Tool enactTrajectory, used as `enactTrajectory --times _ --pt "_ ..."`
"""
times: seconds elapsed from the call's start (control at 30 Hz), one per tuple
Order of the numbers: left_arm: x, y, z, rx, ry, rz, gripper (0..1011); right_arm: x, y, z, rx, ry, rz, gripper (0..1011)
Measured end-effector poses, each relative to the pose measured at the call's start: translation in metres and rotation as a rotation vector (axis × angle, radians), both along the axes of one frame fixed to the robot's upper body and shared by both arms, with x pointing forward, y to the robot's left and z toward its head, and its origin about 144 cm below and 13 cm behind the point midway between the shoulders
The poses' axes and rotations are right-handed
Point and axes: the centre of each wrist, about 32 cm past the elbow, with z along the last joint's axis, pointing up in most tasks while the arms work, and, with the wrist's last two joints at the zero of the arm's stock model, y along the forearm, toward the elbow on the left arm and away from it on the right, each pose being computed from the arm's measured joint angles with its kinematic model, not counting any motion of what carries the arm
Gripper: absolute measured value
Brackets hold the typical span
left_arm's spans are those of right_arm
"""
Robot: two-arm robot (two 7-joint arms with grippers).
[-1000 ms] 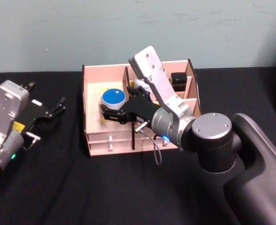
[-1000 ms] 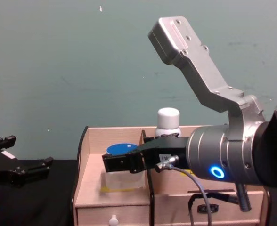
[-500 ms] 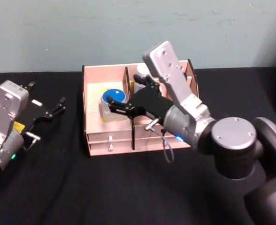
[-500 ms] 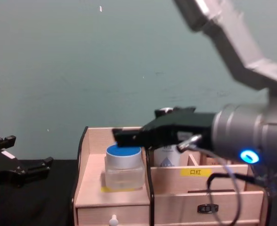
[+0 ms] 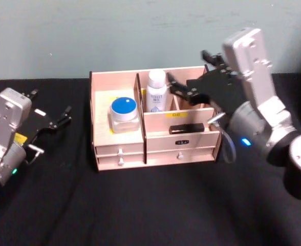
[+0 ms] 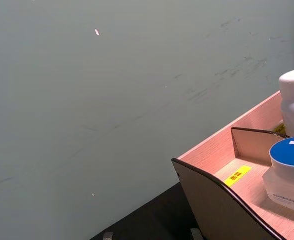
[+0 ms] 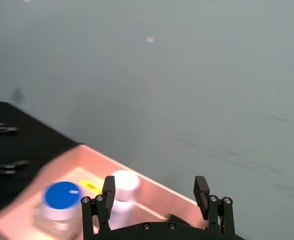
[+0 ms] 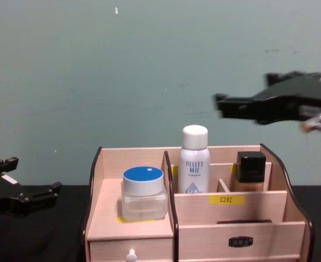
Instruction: Pick up the facial cleanser and watermelon frost from the table and place them into the tiered storage box.
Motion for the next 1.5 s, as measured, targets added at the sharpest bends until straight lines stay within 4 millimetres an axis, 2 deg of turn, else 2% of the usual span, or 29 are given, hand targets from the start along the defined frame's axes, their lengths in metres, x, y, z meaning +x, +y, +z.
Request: enactTrajectory --times 0.27,0.6,0.93,1.5 --pt "0.000 0.000 0.000 0.000 0.000 0.000 1001 0.000 -0.029 -0.005 0.033 0.002 -0.109 1002" --pt "0.000 0.000 0.000 0.000 0.000 0.000 1001 0.009 -0.064 -0.029 0.048 0.061 -0.272 1002" --pt "0.000 0.000 0.000 0.000 0.000 0.000 1001 0.017 -0.073 -0.059 0.020 0.172 -0.339 1002" --pt "0.000 0.000 0.000 0.000 0.000 0.000 1001 0.017 -0.072 -0.055 0.021 0.158 -0.332 1003"
